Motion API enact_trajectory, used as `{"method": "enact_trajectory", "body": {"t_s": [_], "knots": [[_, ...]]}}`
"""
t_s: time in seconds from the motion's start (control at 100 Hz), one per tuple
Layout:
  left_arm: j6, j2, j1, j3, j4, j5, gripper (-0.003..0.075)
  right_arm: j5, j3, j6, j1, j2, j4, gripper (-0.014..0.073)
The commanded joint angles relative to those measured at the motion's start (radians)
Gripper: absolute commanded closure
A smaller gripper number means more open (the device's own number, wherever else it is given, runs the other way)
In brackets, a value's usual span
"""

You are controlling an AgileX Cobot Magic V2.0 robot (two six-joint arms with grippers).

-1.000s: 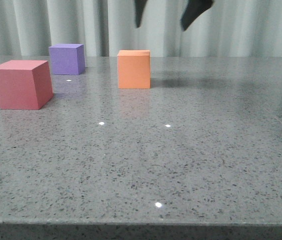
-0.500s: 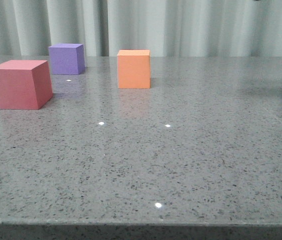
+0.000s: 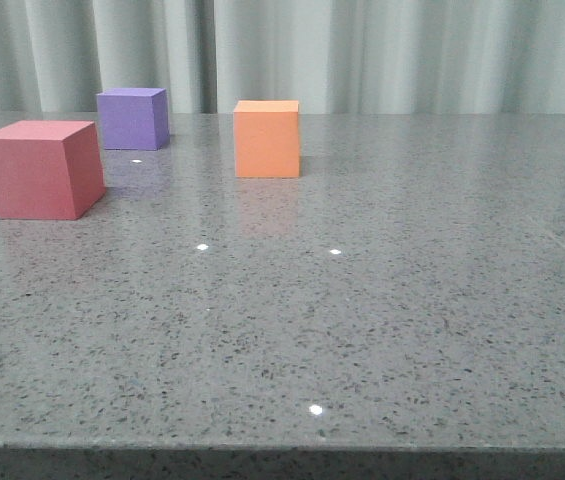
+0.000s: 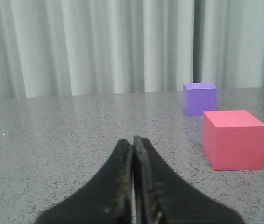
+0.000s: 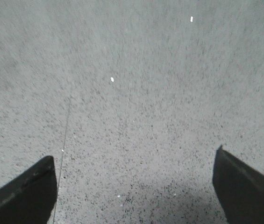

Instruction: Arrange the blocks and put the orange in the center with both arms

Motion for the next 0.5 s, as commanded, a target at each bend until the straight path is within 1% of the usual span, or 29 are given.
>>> {"method": "enact_trajectory", "body": {"t_s": [0.0,0.14,0.26,0.32,0.36,0.43,0.44,0.47,0.49], "knots": [[-0.004,-0.036,0.003,0.042,-0.002,-0.082,0.0741,-0.184,0.065,-0.008,-0.007,-0.106,-0.022,-0.007],[-0.004,-0.036,0.003,0.042,-0.002,-0.082,0.0741,-0.327,0.174,-0.008,-0.007,-0.196,-0.046,-0.007],[-0.004,-0.036,0.003,0.042,-0.002,-0.082,0.0741,-0.382,0.217,-0.008,-0.007,-0.199,-0.048,-0.007],[-0.004,-0.036,0.003,0.042,-0.002,-0.082,0.0741,-0.39,0.223,-0.008,-0.007,-0.199,-0.048,-0.005],[-0.004,-0.036,0.003,0.042,-0.002,-0.082,0.0741,-0.39,0.223,-0.008,-0.007,-0.199,-0.048,-0.0021],[-0.004,-0.036,0.003,0.042,-0.002,-0.082,0.0741,-0.393,0.223,-0.008,-0.007,-0.199,-0.048,0.0076],[-0.004,-0.036,0.003,0.042,-0.002,-0.082,0.0741,-0.393,0.223,-0.008,-0.007,-0.199,-0.048,0.0115],[-0.004,-0.036,0.003,0.042,-0.002,-0.082,0.0741,-0.396,0.223,-0.008,-0.007,-0.199,-0.048,0.0158],[-0.004,-0.036,0.003,0.042,-0.002,-0.082,0.0741,-0.397,0.223,-0.008,-0.007,-0.199,-0.048,0.0221]]}}
